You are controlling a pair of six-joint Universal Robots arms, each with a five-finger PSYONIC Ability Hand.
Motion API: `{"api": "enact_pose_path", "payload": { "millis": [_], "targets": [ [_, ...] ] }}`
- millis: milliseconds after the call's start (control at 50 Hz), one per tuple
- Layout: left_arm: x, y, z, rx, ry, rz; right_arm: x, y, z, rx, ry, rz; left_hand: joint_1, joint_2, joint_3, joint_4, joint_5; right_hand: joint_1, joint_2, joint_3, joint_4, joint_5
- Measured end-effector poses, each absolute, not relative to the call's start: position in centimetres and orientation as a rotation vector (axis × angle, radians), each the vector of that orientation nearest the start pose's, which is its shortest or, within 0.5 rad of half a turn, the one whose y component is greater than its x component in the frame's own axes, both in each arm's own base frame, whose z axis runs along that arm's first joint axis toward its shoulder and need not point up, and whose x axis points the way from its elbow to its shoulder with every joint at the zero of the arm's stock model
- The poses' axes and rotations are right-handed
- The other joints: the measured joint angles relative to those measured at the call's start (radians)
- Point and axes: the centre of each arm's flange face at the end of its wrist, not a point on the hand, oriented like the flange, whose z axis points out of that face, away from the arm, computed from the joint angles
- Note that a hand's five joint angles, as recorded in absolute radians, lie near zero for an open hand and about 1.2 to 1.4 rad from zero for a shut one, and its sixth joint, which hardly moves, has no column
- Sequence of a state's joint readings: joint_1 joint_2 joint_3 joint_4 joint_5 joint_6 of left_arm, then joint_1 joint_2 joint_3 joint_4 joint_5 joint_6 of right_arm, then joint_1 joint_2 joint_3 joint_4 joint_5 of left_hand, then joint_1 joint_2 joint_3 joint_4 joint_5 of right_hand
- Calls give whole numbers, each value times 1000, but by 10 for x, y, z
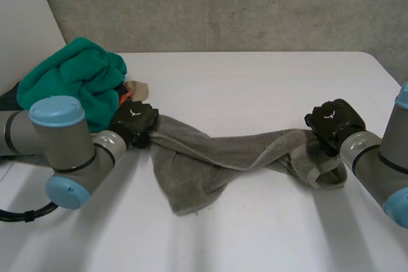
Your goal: Fold the laundry.
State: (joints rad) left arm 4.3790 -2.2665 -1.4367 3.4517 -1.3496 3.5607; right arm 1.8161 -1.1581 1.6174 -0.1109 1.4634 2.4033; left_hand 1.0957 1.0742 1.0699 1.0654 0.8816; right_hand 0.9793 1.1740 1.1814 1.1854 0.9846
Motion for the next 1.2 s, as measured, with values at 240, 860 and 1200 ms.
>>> {"api": "enact_pose_path", "payload": {
  "millis": [240,860,1200],
  "targets": [
    [-269,-294,169,1299,2255,-1874,200,-293,197,-1688,2415,-1824,54,119,114,130,97,0,0,0,0,0],
    [-321,-401,357,832,1019,-2639,209,-429,366,-984,1443,-3351,54,123,120,134,97,0,1,0,5,7],
    [-308,-344,268,1055,1520,-2552,204,-403,273,-1186,1858,-2935,54,125,123,135,97,0,1,5,8,11]
  ]
}}
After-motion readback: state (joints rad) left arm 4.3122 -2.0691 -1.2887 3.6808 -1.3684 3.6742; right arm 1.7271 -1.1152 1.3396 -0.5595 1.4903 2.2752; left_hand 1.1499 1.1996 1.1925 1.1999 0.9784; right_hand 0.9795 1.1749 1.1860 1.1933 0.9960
